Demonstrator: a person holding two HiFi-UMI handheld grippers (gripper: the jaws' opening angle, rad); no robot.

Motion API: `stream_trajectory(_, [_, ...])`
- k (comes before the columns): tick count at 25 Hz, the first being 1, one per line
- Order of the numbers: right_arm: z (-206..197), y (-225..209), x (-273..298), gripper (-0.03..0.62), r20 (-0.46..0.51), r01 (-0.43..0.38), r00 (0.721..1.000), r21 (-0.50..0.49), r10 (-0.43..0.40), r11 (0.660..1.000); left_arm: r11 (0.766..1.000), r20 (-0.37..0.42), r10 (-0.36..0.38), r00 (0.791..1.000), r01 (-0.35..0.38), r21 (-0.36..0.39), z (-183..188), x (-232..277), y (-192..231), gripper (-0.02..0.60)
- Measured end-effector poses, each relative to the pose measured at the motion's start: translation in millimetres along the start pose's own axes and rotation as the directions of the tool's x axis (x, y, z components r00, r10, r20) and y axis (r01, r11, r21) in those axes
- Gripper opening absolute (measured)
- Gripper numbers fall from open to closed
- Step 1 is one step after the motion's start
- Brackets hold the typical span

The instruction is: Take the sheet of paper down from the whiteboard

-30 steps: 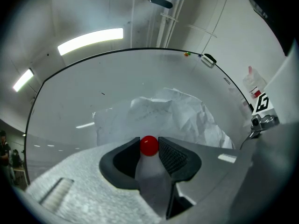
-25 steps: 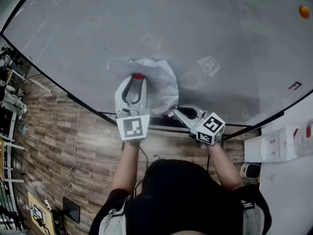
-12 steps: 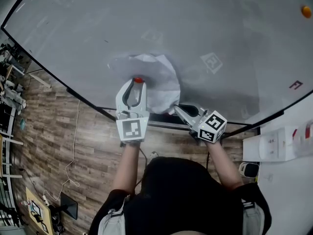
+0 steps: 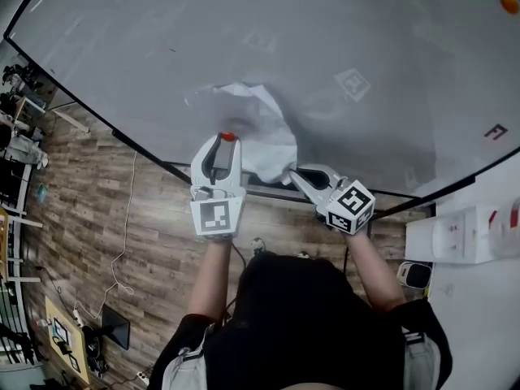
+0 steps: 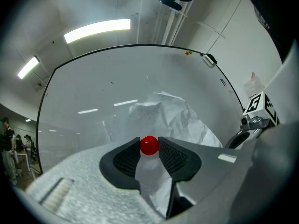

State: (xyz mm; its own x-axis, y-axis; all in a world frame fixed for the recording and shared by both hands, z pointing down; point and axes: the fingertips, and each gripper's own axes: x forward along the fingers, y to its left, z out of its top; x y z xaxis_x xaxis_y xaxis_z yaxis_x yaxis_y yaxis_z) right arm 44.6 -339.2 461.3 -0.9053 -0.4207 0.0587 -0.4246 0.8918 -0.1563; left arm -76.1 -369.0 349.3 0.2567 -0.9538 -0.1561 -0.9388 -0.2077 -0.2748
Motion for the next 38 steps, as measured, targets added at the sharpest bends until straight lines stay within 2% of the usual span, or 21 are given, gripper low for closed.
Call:
stream_trajectory(3, [-14, 5, -6, 0.004, -0.024, 0.003, 1.0, -0.02, -0.003, 1.0, 1.0, -0.031, 0.015, 0.999, -0.015, -0.012, -10, -14, -3, 0.132])
stream_trajectory(11, [-34, 22, -19, 0.003, -0.065, 0.003, 0.998, 0.014, -0.002, 1.0, 0.995, -0.123, 0.008, 0.992, -0.021, -0.097, -38, -51, -18, 0.132])
stream_trajectory(18, [-52, 45, -35, 0.004, -0.084, 0.069, 0.994, -0.017, -0.07, 0.997, 0.991, -0.098, -0.037, 0.994, 0.024, -0.13, -48, -81, -30, 0.132])
stream_trajectory(24, [-57, 74, -21, 0.003, -0.106, 0.154, 0.982, -0.045, -0.158, 0.987, 0.984, -0.072, -0.103, 0.992, 0.091, -0.15, -45, -115, -7, 0.132])
stream_trajectory(33, [-75, 146, 12, 0.003, -0.115, 0.237, 0.961, -0.112, -0.25, 0.965, 0.969, -0.101, -0.188, 0.977, 0.168, -0.18, -69, -183, 36, 0.132])
stream_trajectory(38, [-92, 188, 22, 0.003, -0.122, 0.264, 0.952, -0.135, -0.281, 0.955, 0.964, -0.096, -0.207, 0.974, 0.187, -0.189, -79, -223, 50, 0.132])
